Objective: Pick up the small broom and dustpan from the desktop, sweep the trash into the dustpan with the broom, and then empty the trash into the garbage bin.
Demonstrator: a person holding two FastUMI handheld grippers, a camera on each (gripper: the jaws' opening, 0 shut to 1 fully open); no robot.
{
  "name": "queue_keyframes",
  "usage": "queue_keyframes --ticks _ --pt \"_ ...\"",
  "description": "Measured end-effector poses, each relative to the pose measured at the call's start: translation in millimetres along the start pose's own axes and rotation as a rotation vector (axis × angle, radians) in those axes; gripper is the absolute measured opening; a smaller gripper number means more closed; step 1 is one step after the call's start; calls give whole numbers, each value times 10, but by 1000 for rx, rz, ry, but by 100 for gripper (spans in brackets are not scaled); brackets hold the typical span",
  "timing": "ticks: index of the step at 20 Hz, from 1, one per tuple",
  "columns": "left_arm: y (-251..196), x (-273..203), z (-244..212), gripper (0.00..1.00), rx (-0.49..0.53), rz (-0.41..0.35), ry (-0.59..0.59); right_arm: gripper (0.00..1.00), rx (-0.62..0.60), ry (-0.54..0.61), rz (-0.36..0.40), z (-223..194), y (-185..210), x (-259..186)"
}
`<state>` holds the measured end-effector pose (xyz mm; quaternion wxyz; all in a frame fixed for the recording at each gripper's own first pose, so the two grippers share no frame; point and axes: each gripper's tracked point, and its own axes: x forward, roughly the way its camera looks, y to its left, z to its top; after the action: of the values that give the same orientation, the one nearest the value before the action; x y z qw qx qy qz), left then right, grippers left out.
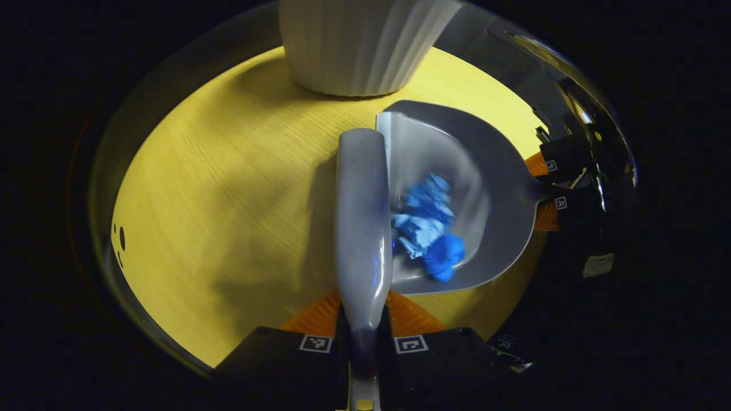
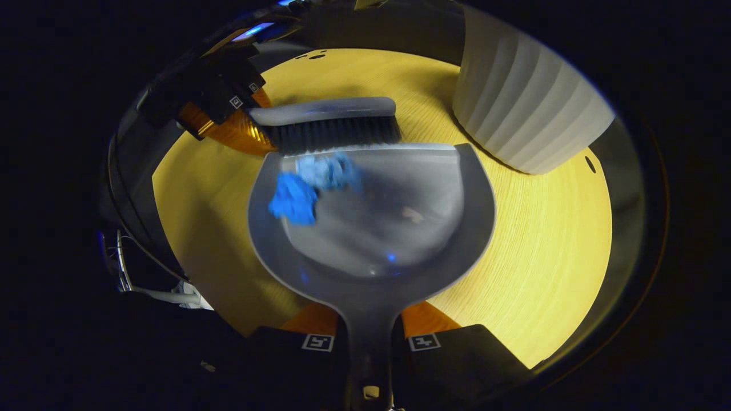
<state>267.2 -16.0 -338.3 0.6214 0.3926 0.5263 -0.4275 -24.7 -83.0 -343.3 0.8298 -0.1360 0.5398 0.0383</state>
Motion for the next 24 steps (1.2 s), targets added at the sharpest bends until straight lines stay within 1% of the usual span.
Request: queue_keyframes --ticks 1,2,3,5,6,9,13,15,18,19,20,21,22,23,24 --pt "18 -60 8 22 -15 -14 3 32 1 -4 -1 -14 23 5" --pt "20 -132 33 25 -35 -33 6 32 2 -10 -3 -20 40 9" --pt "25 -198 42 25 -53 -37 5 32 6 -16 -7 -46 62 -25" --pt "70 -268 -2 25 -92 16 -19 32 21 -19 -9 -60 82 -49" --pt "51 -289 -66 25 -126 32 -39 32 29 -18 -9 -82 72 -12" --pt "102 -533 -191 25 -253 79 -122 32 44 -8 -5 -177 46 -92" --pt "275 -784 -628 25 -425 161 -204 32 46 -2 -2 -285 -56 -255" --pt "269 -799 -898 25 -515 190 -240 32 46 1 -1 -292 -121 -348" --pt "272 -693 -1280 25 -598 226 -279 32 56 -6 -8 -258 -175 -543" --pt "280 -629 -1391 22 -616 234 -288 32 54 -5 -20 -251 -184 -560" --pt "290 -513 -1503 22 -630 234 -298 32 52 -6 -32 -230 -185 -617" --pt "317 -401 -1597 25 -642 229 -304 32 51 -12 -37 -194 -170 -666" --pt "345 -256 -1685 25 -647 224 -307 32 51 -19 -37 -164 -159 -730" --pt "389 -101 -1763 28 -642 222 -309 32 46 -20 -38 -130 -150 -828" --pt "463 84 -1853 25 -636 225 -307 32 35 -16 -42 -104 -165 -952"
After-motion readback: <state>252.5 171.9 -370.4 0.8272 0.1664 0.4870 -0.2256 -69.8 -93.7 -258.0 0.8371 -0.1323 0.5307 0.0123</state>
